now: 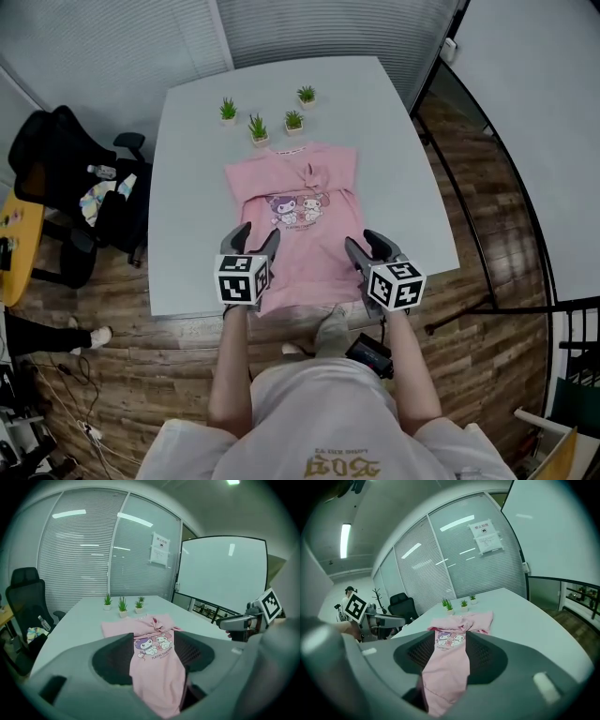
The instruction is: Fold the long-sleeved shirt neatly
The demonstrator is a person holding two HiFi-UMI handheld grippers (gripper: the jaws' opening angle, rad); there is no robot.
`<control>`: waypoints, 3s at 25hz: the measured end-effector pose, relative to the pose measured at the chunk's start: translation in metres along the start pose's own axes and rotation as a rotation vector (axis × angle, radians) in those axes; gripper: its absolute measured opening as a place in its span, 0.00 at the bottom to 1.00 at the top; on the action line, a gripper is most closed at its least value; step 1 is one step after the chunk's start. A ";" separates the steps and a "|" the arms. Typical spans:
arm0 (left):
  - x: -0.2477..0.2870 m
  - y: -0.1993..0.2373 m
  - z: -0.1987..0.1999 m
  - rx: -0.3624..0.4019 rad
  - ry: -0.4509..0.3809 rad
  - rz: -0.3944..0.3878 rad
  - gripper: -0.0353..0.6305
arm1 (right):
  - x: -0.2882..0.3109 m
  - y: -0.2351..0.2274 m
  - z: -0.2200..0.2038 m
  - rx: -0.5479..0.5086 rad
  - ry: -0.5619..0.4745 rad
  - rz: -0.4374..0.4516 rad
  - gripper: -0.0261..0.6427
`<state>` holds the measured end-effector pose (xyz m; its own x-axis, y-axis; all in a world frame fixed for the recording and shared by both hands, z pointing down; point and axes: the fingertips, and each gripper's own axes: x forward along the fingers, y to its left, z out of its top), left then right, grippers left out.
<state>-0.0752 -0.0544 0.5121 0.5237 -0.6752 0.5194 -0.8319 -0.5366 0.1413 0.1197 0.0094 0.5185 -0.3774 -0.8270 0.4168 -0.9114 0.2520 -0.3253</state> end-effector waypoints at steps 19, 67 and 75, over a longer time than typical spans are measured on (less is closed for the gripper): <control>-0.080 -0.020 -0.070 0.008 0.039 0.016 0.46 | -0.069 0.022 -0.059 -0.037 0.032 -0.054 0.35; -0.085 0.006 -0.183 -0.059 0.312 0.050 0.13 | -0.049 0.001 -0.136 -0.022 0.244 -0.033 0.07; -0.116 0.003 -0.134 -0.042 0.235 -0.030 0.13 | -0.079 0.014 -0.087 0.060 0.120 -0.002 0.08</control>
<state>-0.1631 0.0903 0.5654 0.4953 -0.5200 0.6959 -0.8261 -0.5298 0.1921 0.1229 0.1219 0.5548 -0.3957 -0.7607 0.5146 -0.9021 0.2169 -0.3729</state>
